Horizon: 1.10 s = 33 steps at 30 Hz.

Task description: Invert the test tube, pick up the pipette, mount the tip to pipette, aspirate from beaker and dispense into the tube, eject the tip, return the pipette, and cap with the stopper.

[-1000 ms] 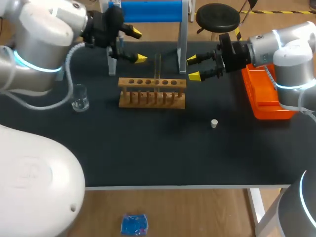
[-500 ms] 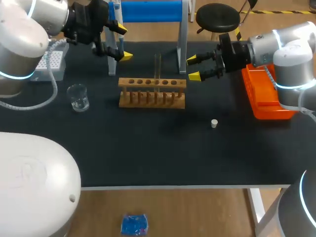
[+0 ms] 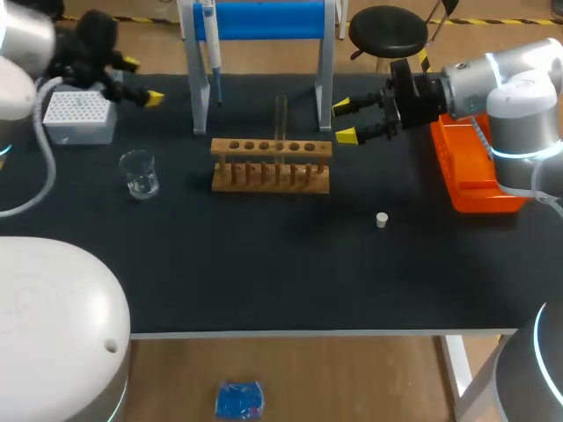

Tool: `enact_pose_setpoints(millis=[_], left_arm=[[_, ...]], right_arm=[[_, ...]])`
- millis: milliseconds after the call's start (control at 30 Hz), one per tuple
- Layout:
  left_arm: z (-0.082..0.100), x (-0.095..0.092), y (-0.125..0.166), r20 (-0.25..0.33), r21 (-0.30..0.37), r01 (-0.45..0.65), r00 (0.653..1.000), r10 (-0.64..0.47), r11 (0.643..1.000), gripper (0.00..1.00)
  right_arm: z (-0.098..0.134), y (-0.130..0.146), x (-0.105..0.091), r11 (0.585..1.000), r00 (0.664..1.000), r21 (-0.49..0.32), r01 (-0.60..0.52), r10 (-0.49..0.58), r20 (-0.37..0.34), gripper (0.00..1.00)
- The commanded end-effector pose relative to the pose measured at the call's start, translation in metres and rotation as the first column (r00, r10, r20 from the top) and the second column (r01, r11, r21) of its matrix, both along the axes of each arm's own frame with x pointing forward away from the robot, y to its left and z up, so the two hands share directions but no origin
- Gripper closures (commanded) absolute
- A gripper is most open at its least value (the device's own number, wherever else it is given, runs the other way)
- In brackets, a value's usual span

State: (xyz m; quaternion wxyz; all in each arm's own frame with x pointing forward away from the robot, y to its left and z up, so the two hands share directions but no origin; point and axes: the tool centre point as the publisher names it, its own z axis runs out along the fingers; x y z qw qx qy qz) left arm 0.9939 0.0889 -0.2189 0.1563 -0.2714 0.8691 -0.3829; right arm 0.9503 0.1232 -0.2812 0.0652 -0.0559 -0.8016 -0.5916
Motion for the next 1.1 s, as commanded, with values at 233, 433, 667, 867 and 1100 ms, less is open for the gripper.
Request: enact_pose_setpoints(millis=[233,433,667,867,1100], left_arm=[[-0.029,-0.005,0.082,-0.111,0.102,-0.487,0.861,0.496,0.868,0.00],[-0.029,-0.005,0.082,-0.111,0.102,-0.487,0.861,0.496,0.868,0.00],[-0.029,-0.005,0.082,-0.111,0.102,-0.487,0.861,0.496,0.868,0.00],[-0.068,0.021,0.121,-0.163,0.143,-0.604,0.767,0.620,0.784,0.00],[-0.120,0.055,0.169,-0.206,0.176,-0.713,0.647,0.734,0.679,0.00]], right_arm=[[0.000,0.000,-0.001,1.000,1.000,-0.001,0.001,-0.001,0.001,0.00],[0.000,0.000,-0.001,1.000,1.000,-0.001,0.001,-0.001,0.001,0.00],[0.000,0.000,-0.001,1.000,1.000,-0.001,0.001,-0.001,0.001,0.00],[0.000,0.000,-0.001,1.000,1.000,-0.001,0.001,-0.001,0.001,0.00],[0.000,0.000,-0.001,1.000,1.000,-0.001,0.001,-0.001,0.001,0.00]])
